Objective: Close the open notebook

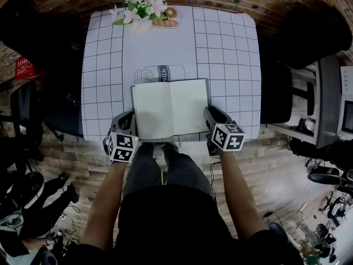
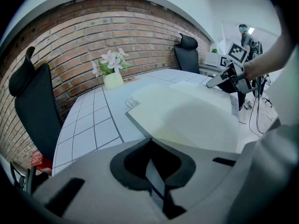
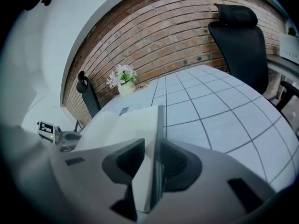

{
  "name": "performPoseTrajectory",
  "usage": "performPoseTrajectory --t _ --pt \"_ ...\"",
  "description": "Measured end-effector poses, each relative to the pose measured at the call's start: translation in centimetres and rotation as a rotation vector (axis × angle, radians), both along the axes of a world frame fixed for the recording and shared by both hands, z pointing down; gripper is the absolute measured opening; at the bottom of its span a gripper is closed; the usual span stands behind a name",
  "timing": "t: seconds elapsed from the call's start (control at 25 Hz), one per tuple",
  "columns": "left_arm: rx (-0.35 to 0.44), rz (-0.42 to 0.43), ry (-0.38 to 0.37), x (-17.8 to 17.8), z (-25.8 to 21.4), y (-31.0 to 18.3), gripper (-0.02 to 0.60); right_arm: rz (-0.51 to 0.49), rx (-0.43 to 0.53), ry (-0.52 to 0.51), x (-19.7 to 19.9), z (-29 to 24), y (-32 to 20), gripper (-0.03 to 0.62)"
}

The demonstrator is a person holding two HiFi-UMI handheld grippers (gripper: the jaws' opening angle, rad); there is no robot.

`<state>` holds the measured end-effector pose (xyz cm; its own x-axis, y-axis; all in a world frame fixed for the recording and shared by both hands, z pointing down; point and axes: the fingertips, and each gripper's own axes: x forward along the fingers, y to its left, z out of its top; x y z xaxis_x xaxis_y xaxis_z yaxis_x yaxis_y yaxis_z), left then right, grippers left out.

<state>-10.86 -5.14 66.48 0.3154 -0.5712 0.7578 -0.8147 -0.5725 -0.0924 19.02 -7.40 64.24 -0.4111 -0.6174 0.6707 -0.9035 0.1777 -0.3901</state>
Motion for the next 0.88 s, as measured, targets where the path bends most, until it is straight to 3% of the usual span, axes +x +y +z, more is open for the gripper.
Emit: performPoseTrajectory --t 0.28,0.88 --pt "-0.002 -0.002 0.001 -0.1 0.0 0.0 0.025 -0.009 0.022 -0.048 -0.2 -1.1 -0.1 0.075" --pt "0.002 -0.004 0.018 -0.1 0.0 0.0 0.025 -0.054 0.101 -0.086 -1.4 -4.3 0.0 0.074"
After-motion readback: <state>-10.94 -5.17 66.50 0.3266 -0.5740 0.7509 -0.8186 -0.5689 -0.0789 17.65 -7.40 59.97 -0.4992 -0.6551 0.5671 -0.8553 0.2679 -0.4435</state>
